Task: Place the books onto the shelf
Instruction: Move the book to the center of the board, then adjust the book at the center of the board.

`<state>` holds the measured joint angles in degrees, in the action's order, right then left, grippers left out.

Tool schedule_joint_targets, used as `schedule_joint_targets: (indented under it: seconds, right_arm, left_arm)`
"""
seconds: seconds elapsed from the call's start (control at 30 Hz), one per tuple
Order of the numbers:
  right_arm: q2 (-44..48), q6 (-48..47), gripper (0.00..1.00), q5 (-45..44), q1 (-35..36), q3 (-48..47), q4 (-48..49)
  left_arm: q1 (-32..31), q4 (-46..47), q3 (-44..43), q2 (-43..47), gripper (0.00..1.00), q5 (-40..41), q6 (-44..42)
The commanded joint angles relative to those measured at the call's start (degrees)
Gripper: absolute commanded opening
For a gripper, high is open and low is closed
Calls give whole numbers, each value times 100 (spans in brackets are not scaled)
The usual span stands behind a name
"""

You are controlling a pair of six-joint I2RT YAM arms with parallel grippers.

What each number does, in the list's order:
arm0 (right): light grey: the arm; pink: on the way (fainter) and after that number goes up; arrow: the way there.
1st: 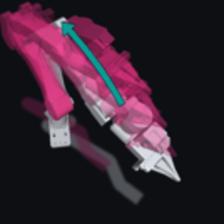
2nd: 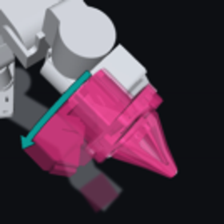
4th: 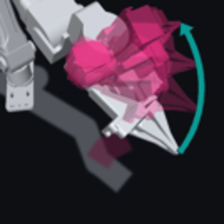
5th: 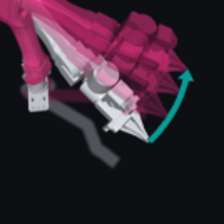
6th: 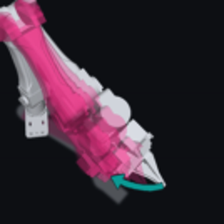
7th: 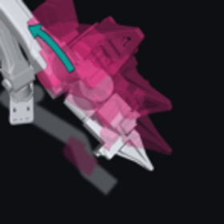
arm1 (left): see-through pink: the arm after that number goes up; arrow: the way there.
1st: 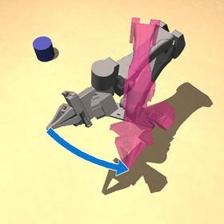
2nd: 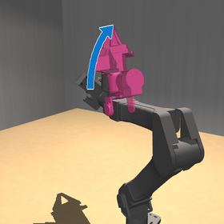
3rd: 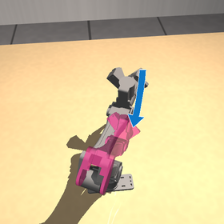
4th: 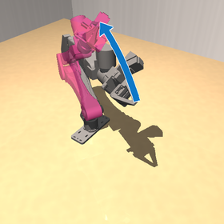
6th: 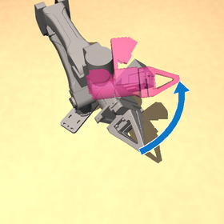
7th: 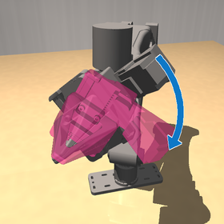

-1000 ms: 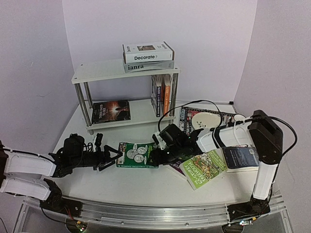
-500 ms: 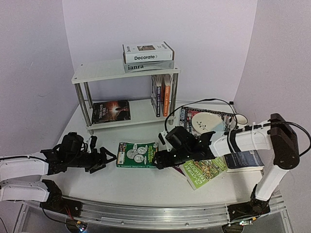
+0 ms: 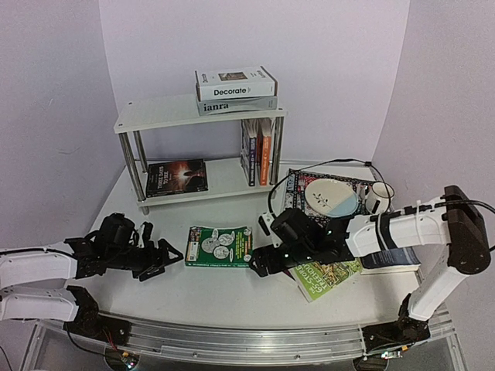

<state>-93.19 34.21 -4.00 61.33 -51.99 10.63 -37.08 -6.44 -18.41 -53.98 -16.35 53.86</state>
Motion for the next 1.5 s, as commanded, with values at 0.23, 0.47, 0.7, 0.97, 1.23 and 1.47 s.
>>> schedule_joint_targets:
  seconds: [0.23, 0.47, 0.7, 0.97, 1.23, 1.47]
  right_arm:
    - [-758, 100, 83, -618, 11, -965, -439]
    - [-1343, 831, 79, -553, 11, -1571, -439]
    - [-1601, 1934, 77, -934, 11, -1637, -406]
    - [-2041, 2091, 77, -633, 10, -1768, -230]
    - [-2190, 2037, 76, -511, 10, -1734, 17]
    - [-2369, 1821, 72, 53, 15, -2037, 190]
  left_arm:
    - [-10, 1318, -56, -636, 93, -308, 192]
    - [73, 1372, -536, -1186, 94, -111, -182]
    - [106, 1400, -1054, -1849, 95, -189, -570]
    - [129, 1493, -1178, -2282, 95, -265, -728]
    - [168, 1612, -1281, -2708, 94, -290, -856]
    - [193, 1772, -1465, -3045, 94, -585, -939]
